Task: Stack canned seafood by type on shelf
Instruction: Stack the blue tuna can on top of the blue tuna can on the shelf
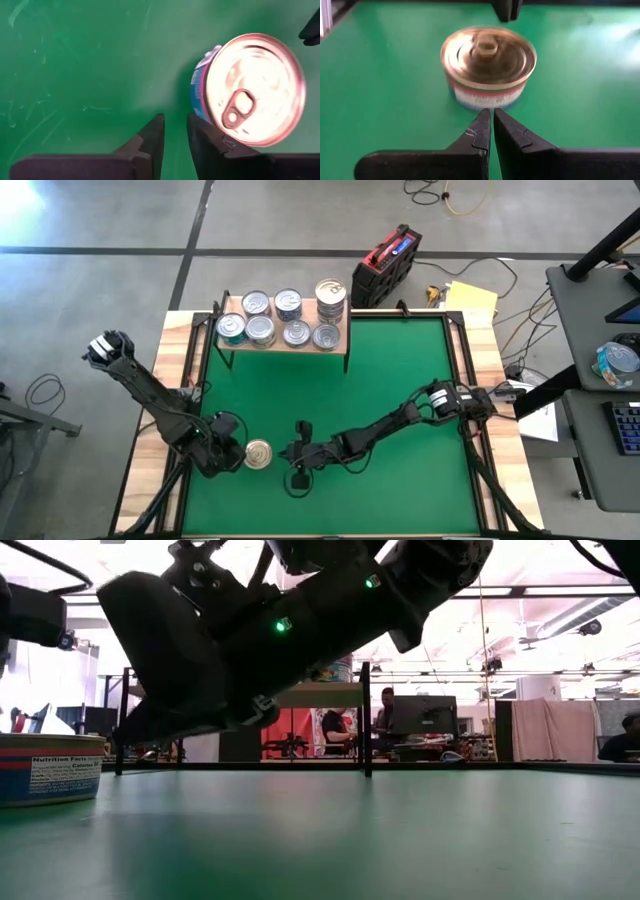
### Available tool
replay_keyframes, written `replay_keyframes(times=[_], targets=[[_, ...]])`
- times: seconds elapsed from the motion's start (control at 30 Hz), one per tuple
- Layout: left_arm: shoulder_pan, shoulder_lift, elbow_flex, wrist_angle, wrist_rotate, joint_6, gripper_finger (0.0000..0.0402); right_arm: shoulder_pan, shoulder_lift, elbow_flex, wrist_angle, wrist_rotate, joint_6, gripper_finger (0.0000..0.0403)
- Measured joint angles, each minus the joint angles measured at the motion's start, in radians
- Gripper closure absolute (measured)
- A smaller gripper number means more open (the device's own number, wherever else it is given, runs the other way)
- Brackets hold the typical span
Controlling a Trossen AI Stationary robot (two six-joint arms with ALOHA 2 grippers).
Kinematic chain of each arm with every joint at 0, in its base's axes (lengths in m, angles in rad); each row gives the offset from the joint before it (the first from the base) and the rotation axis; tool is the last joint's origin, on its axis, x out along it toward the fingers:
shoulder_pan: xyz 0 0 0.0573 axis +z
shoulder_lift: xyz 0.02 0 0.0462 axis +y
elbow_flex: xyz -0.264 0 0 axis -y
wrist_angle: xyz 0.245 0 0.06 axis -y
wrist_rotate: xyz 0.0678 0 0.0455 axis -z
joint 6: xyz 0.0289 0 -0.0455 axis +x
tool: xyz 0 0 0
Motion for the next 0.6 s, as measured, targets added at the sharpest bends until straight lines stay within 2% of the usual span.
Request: replay_keyframes(times=[0.3, 0.6], targets=[[0.0, 0.072, 0.002, 0.028, 0.006, 0.033, 0.0394, 0.003, 0.019, 0.0, -0.032, 0.0, 0.034, 0.039], [0.0, 0.127, 0.003, 0.112, 0.007, 0.061, 0.04, 0.002, 0.083, 0.016, 0.086, 0.0, -0.024, 0.039]])
